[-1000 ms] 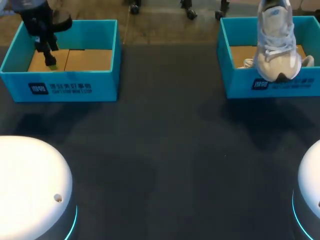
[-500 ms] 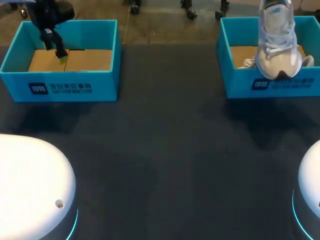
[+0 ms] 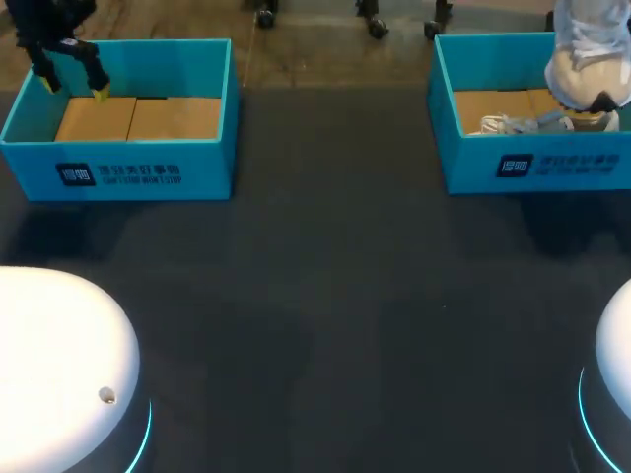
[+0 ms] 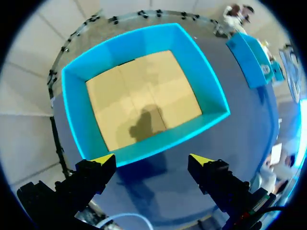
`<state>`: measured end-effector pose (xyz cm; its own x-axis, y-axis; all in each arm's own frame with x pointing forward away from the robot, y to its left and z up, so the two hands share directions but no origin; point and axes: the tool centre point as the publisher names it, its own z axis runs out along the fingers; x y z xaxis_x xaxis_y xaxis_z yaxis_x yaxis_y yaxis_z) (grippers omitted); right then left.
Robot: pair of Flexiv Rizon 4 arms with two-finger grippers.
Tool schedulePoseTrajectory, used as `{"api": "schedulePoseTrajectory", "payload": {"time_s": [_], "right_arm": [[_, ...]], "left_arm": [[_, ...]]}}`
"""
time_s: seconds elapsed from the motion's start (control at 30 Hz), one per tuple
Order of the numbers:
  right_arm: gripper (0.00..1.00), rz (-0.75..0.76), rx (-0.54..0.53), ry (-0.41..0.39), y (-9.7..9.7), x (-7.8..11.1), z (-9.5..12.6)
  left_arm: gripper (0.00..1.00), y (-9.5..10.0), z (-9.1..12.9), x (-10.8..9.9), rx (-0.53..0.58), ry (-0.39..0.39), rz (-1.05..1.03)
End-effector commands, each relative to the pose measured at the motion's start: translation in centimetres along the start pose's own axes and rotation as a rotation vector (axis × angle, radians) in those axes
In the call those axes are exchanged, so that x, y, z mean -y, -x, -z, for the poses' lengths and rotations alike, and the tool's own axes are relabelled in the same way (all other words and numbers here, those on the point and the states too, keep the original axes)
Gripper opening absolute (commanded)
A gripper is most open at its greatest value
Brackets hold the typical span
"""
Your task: Take the shoe out of the shoebox, open the shoe tongue, remove and reinsert the insole, then place the shoe into the shoebox
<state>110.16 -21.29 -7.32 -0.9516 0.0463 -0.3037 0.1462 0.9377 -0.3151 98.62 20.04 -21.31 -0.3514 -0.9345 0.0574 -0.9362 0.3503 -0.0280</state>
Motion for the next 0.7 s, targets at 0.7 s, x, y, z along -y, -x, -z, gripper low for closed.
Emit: {"api": "schedulePoseTrajectory", "payload": {"time_s": [0.7], "right_arm": [[0.0, -0.044, -0.137, 0.051, 2.8, 0.5, -5.4]], "left_arm": [[1.0, 0.9, -1.5, -0.5, -0.011, -0.073, 0.265]]}}
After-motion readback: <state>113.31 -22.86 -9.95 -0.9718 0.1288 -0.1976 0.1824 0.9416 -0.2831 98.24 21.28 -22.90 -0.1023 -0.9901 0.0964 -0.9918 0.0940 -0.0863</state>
